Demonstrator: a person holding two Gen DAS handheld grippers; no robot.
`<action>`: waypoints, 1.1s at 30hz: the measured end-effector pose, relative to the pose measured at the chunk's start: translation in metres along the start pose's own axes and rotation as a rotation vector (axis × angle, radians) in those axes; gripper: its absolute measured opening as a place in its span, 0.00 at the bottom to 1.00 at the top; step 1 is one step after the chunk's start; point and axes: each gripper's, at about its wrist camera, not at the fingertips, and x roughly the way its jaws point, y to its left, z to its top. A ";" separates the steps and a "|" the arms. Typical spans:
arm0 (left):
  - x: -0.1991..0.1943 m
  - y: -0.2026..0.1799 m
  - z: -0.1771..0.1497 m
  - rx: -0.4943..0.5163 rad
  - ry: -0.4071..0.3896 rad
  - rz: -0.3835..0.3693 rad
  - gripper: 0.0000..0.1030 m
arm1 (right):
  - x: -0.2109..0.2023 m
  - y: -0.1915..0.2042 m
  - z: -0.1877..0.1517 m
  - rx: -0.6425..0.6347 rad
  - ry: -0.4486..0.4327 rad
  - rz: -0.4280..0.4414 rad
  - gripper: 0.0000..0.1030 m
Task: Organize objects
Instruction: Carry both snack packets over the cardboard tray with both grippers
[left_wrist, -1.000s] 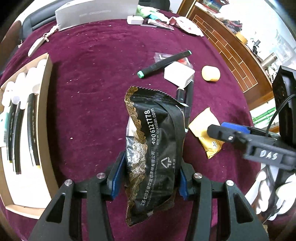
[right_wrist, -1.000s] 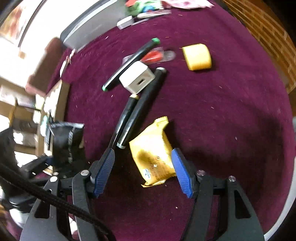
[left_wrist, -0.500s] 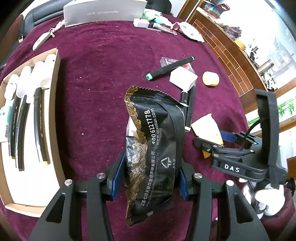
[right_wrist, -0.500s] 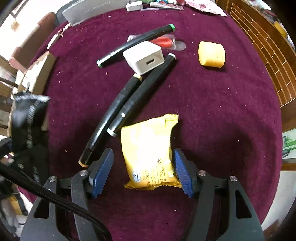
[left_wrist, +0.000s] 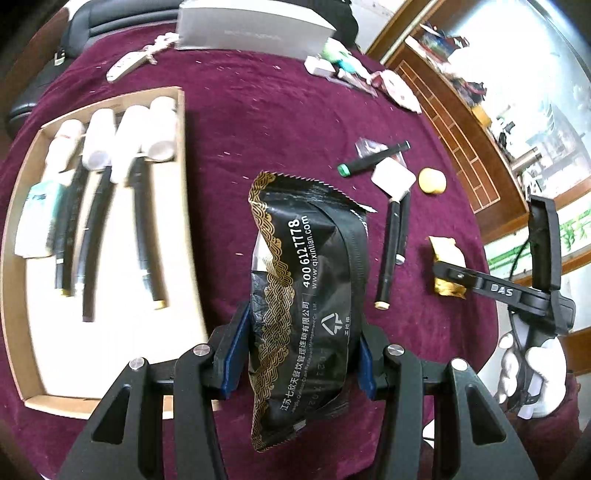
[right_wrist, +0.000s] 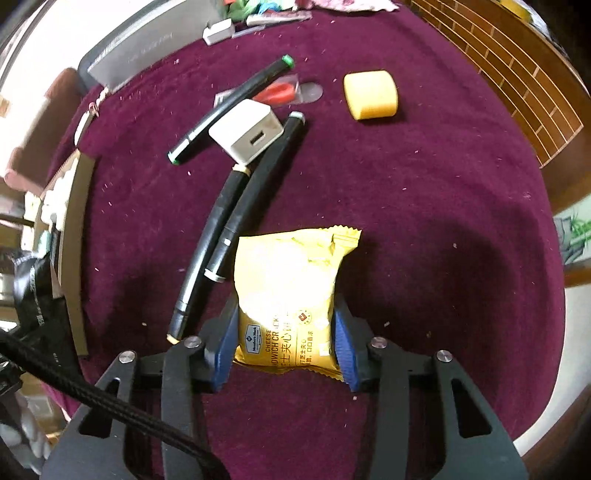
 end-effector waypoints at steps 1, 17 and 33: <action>-0.006 0.007 -0.001 -0.009 -0.011 0.001 0.43 | -0.005 0.001 -0.001 0.009 -0.005 0.015 0.43; -0.057 0.126 -0.015 -0.202 -0.088 0.084 0.43 | -0.010 0.125 0.012 -0.061 0.026 0.289 0.43; -0.046 0.204 -0.028 -0.273 -0.017 0.130 0.43 | 0.041 0.272 -0.013 -0.252 0.190 0.385 0.44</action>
